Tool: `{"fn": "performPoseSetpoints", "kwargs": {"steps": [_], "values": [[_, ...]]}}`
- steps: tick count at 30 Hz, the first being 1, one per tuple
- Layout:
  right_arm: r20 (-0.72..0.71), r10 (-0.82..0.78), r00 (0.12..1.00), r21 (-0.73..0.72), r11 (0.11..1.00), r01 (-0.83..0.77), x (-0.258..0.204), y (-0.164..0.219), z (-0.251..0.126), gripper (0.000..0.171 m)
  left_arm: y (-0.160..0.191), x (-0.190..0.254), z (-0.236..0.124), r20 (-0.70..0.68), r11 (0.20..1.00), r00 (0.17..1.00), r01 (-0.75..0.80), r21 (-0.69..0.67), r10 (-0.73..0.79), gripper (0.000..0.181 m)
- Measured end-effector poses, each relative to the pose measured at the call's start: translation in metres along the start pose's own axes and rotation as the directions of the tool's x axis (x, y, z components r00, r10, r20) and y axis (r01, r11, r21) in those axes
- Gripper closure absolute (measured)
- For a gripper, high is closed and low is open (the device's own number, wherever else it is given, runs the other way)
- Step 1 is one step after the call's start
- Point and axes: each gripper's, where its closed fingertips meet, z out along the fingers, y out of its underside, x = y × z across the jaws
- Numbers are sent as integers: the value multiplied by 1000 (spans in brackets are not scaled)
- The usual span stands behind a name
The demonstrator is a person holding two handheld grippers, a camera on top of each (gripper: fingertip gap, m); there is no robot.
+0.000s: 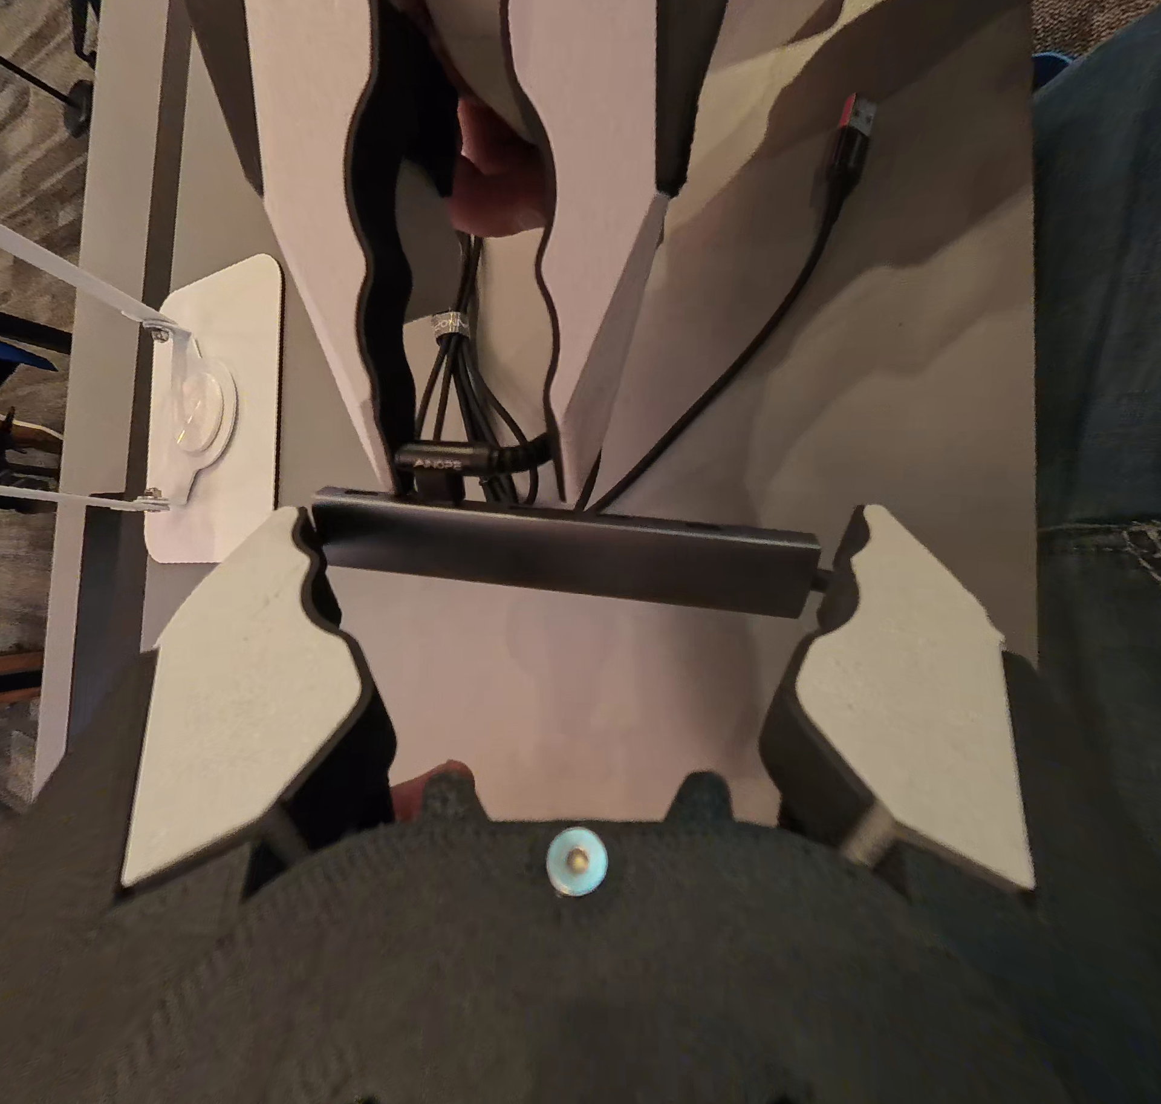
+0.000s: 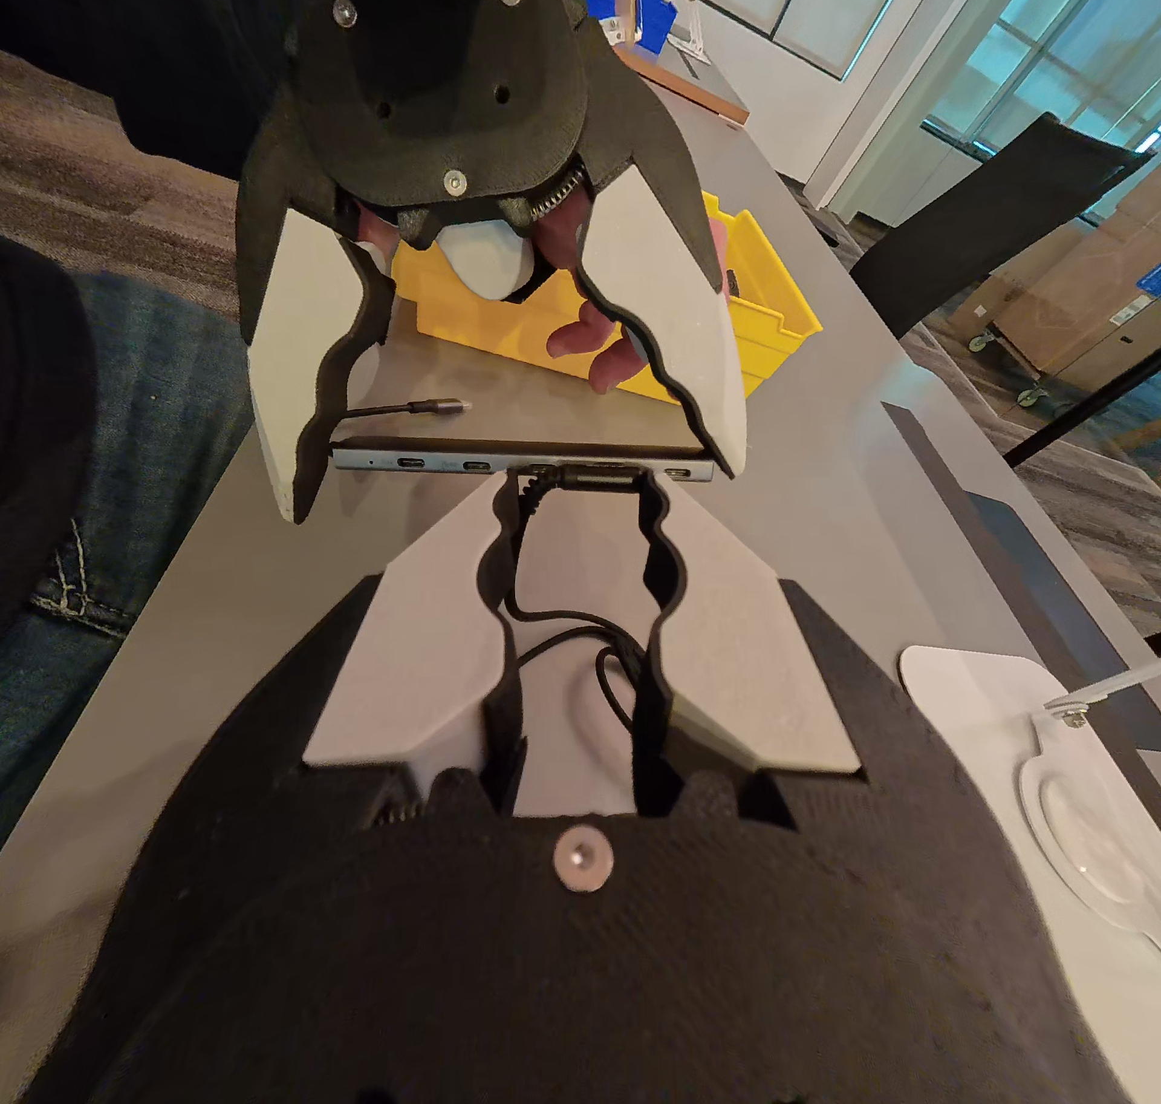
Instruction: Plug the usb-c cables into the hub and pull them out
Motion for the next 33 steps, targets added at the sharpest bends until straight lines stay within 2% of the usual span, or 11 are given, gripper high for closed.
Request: {"fn": "performPoseSetpoints", "kwargs": {"steps": [8, 15, 24, 33], "values": [[-7, -7, 1000, -28, 1000, 6, -2, 8, 4, 135, 7, 2, 6, -11, 1000, 1000, -23, -16, 23, 36], [-36, -18, 999, -46, 999, 16, -2, 16, 8, 135, 9, 2, 8, -35, 998, 998, 59, -11, -59, 42], [-22, -1, 1000, -44, 999, 0, -4, 14, 9, 135, 13, 3, 6, -27, 999, 1000, 2, -35, -3, 42], [-78, -30, 997, -81, 996, 23, -3, 19, 11, 136, 17, 2, 10, -8, 999, 1000, 18, -50, -18, 43]]}}
